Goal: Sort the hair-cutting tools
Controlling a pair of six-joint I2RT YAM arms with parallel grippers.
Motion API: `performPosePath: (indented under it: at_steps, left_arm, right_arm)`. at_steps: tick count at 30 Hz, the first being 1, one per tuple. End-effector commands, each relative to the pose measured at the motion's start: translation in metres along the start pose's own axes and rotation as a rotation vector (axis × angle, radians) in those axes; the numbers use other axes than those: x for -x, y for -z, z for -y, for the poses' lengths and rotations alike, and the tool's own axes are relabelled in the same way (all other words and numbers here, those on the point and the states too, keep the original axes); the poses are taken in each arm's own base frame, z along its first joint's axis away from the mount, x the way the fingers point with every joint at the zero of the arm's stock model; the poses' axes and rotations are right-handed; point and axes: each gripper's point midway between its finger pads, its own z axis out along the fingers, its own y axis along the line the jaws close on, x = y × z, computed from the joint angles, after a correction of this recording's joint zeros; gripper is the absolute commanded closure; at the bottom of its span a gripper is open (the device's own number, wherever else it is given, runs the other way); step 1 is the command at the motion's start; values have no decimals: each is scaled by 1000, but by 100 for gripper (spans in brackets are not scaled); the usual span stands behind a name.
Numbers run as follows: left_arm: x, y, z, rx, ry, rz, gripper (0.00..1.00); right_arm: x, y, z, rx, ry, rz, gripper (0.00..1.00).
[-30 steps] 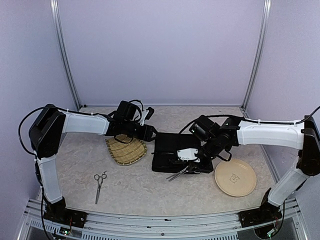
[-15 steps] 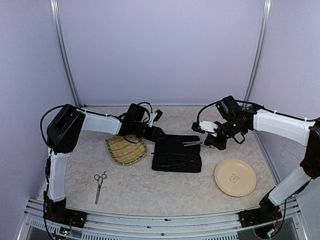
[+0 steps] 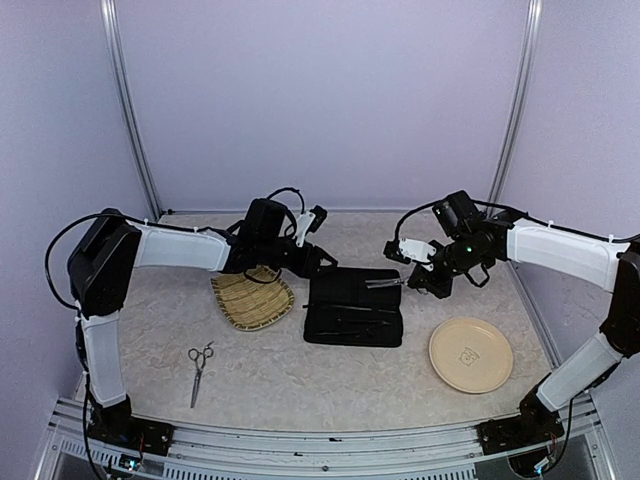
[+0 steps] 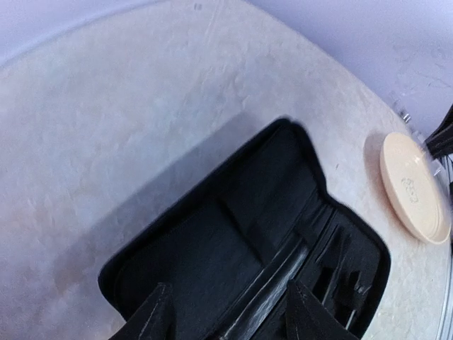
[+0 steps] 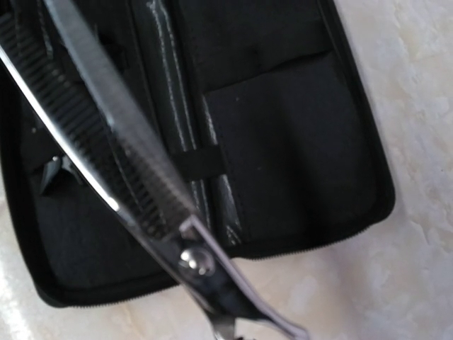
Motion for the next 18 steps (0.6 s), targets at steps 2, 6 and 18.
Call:
performPosePath:
  at_steps: [2, 6, 18]
  left_arm:
    - [57, 10, -27, 157, -49, 104, 48]
    - [43, 3, -37, 114, -32, 78, 49]
    - [3, -35, -60, 146, -36, -57, 48]
  right_arm:
    - [0, -4, 7, -19, -22, 19, 100]
    - [-1, -8, 7, -14, -25, 14, 100]
    - [-3, -9, 8, -22, -25, 10, 100]
